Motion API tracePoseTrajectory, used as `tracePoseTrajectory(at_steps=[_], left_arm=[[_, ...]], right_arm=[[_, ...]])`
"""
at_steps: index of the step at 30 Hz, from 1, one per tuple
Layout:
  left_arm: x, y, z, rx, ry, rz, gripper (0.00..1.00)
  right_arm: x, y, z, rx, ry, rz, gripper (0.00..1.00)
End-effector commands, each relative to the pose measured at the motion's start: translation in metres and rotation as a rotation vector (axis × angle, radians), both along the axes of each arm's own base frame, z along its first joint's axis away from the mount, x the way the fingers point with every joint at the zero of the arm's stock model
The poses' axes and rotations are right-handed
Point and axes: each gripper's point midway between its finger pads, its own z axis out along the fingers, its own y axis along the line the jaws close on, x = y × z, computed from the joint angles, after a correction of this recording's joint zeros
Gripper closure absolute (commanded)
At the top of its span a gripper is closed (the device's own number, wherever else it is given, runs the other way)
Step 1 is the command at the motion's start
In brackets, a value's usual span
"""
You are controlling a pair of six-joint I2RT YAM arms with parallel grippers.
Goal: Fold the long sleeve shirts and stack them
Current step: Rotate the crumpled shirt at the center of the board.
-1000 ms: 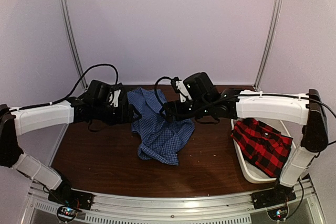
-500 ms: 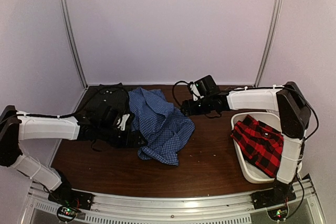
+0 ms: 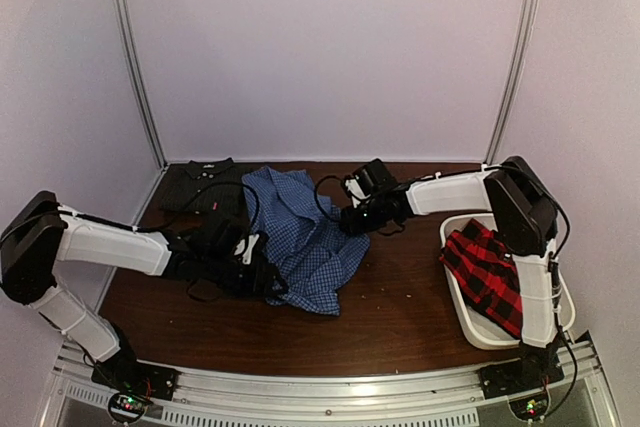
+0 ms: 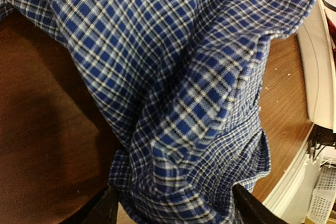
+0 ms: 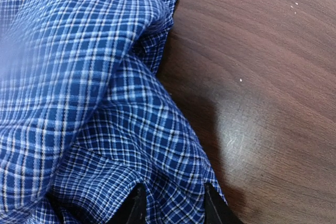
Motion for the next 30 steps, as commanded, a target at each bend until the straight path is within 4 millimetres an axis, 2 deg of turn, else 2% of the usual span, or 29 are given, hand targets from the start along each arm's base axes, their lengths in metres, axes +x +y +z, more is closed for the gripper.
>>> tracePoseTrajectory(at_steps=[1, 3, 5, 8, 12, 16, 19, 22, 26, 28, 30], left_arm=[[0.021, -0.008, 0.003, -0.009, -0.049, 0.065, 0.36], [0.029, -0.007, 0.001, 0.017, -0.059, 0.086, 0.54], [0.039, -0.004, -0.002, 0.057, -0.071, 0.107, 0.73], [0.06, 0.005, -0.005, 0.089, -0.073, 0.146, 0.93], [0.091, 0.019, -0.005, 0.102, -0.086, 0.197, 0.96], [0.129, 0.026, 0.0, 0.103, -0.103, 0.235, 0.97], [0.159, 0.023, 0.008, 0.088, -0.124, 0.246, 0.97], [0.195, 0.013, 0.017, 0.083, -0.146, 0.238, 0.97], [0.242, -0.014, 0.043, 0.05, -0.213, 0.192, 0.96], [0.261, -0.025, 0.044, 0.054, -0.221, 0.169, 0.96], [0.275, -0.035, 0.051, 0.043, -0.231, 0.147, 0.93]], right_arm=[[-0.004, -0.002, 0.003, 0.001, 0.002, 0.003, 0.74], [-0.014, -0.009, -0.001, -0.006, 0.021, 0.002, 0.89], [-0.027, -0.015, -0.001, -0.007, 0.036, 0.001, 1.0], [-0.052, -0.02, 0.003, 0.0, 0.047, 0.01, 1.0], [-0.097, -0.022, 0.013, 0.037, 0.065, 0.019, 1.0], [-0.152, -0.01, 0.024, 0.084, 0.073, 0.042, 1.0], [-0.194, 0.012, 0.032, 0.177, 0.097, 0.071, 1.0], [-0.233, 0.047, 0.038, 0.226, 0.115, 0.14, 1.0], [-0.254, 0.1, 0.053, 0.278, 0.103, 0.225, 1.0], [-0.251, 0.119, 0.058, 0.294, 0.095, 0.246, 0.98], [-0.241, 0.135, 0.07, 0.301, 0.059, 0.256, 0.9]])
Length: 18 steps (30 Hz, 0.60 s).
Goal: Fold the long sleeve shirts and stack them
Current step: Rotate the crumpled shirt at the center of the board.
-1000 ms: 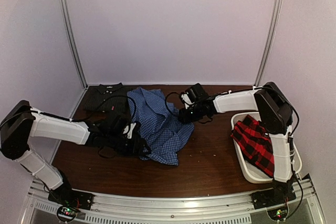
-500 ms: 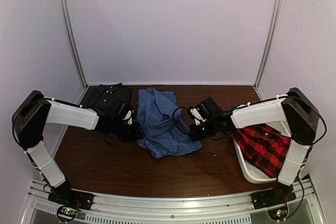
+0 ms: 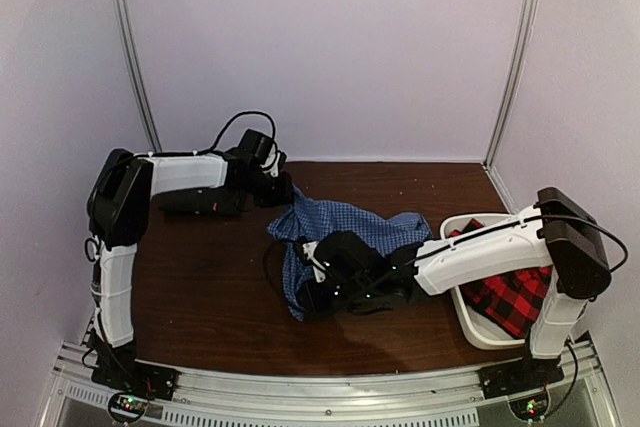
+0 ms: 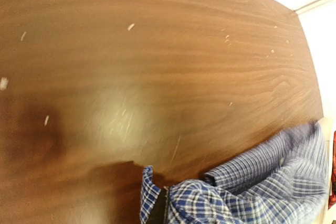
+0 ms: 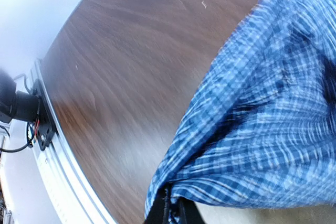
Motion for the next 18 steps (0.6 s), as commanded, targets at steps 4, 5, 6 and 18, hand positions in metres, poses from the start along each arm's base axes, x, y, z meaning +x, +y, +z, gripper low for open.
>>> tracePoseTrajectory(at_steps=[4, 5, 6, 18], left_arm=[[0.051, -0.016, 0.035, -0.031, -0.089, -0.062, 0.83], [0.055, -0.014, 0.038, -0.04, -0.09, -0.062, 0.8], [0.058, -0.013, 0.044, -0.049, -0.099, -0.063, 0.74], [0.041, 0.034, 0.1, -0.037, -0.171, -0.035, 0.18]], right_arm=[[0.044, 0.038, 0.051, 0.039, -0.123, -0.015, 0.67], [0.054, 0.035, 0.059, 0.035, -0.141, -0.03, 0.61], [0.064, 0.028, 0.066, 0.029, -0.157, -0.048, 0.54], [0.127, -0.04, 0.101, -0.102, -0.313, -0.175, 0.22]])
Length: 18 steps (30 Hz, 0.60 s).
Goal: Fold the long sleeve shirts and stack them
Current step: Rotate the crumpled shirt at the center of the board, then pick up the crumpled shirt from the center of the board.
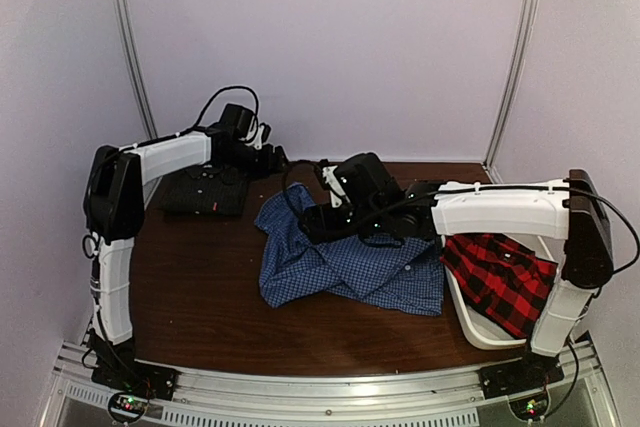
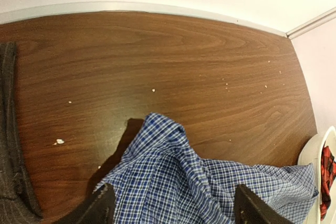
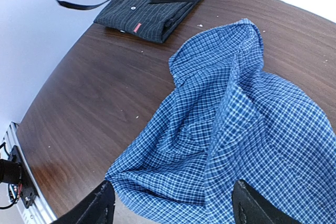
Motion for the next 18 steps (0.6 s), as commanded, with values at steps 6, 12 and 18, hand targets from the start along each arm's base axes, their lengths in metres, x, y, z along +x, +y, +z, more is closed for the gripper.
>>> tracePoseTrajectory(at_steps=[6, 12, 18], left_arm=[[-0.066, 0.034, 0.037, -0.029, -0.037, -0.003, 0.14], [-0.133, 0.051, 0.004, -0.095, 0.061, -0.003, 0.15], [-0.197, 0.055, -0.026, -0.124, 0.145, -0.012, 0.16]], right_arm=[[0.02, -0.013, -0.003, -0.182, -0.088, -0.011, 0.21], [0.04, -0.01, -0.011, -0.221, -0.091, -0.034, 0.2], [0.059, -0.006, -0.026, -0.258, -0.082, -0.053, 0.2]])
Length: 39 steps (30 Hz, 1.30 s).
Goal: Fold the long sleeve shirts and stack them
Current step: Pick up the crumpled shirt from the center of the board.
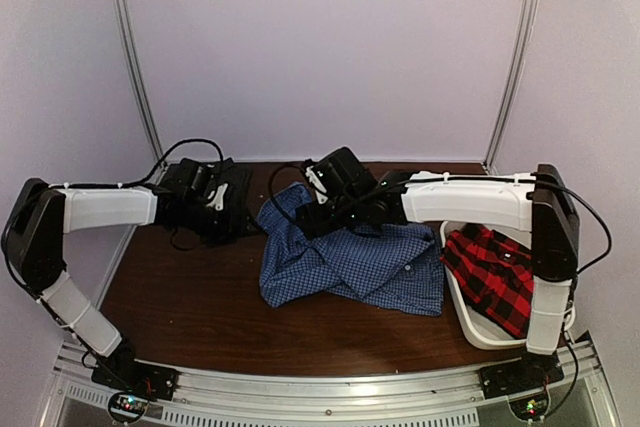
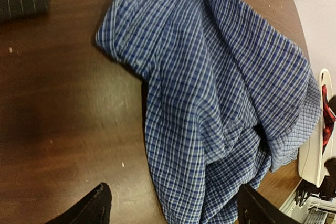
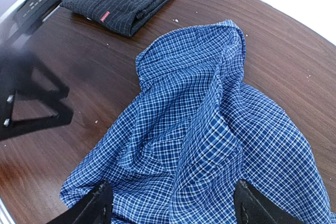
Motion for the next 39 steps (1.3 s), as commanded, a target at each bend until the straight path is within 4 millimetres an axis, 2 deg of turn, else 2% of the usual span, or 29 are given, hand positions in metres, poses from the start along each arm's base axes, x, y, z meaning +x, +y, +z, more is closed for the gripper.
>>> tracePoseTrajectory(at_steps=[1, 7, 10, 14, 19, 23, 25, 27, 30, 32, 35, 39], left_arm=[[-0.031, -0.013, 0.008, -0.098, -0.024, -0.019, 0.17], [-0.077, -0.021, -0.025, -0.084, 0.053, -0.043, 0.24], [-0.087, -0.029, -0.034, -0.074, 0.067, -0.057, 0.25], [-0.09, -0.041, -0.041, -0.064, 0.071, -0.068, 0.27], [-0.078, -0.051, -0.045, -0.052, 0.06, -0.064, 0.3], [-0.068, -0.06, -0.054, -0.026, 0.066, -0.065, 0.37], [-0.064, -0.063, -0.056, -0.017, 0.062, -0.063, 0.45], [-0.06, -0.067, -0.057, -0.017, 0.061, -0.065, 0.57], [-0.051, -0.066, -0.05, 0.008, 0.032, -0.053, 0.87], [-0.044, -0.062, -0.042, 0.047, 0.002, -0.033, 1.0], [-0.028, -0.052, -0.023, 0.115, -0.066, 0.003, 1.0], [-0.003, -0.029, 0.01, 0.216, -0.16, 0.062, 1.0]], right_arm=[[0.017, -0.003, -0.01, -0.048, -0.005, -0.029, 0.2], [0.031, 0.001, -0.026, -0.064, 0.014, -0.044, 0.21], [0.034, 0.003, -0.033, -0.073, 0.022, -0.046, 0.23], [0.038, 0.003, -0.042, -0.091, 0.026, -0.056, 0.26], [0.045, 0.0, -0.046, -0.097, 0.024, -0.077, 0.34], [0.05, 0.001, -0.045, -0.093, 0.023, -0.083, 0.46], [0.051, 0.002, -0.043, -0.086, 0.024, -0.082, 0.56], [0.052, 0.002, -0.043, -0.085, 0.025, -0.08, 0.69], [0.054, -0.001, -0.039, -0.089, 0.022, -0.082, 0.9], [0.058, -0.005, -0.032, -0.092, 0.009, -0.091, 1.0], [0.065, -0.015, -0.014, -0.093, -0.022, -0.114, 1.0], [0.078, -0.037, 0.024, -0.093, -0.093, -0.169, 1.0]])
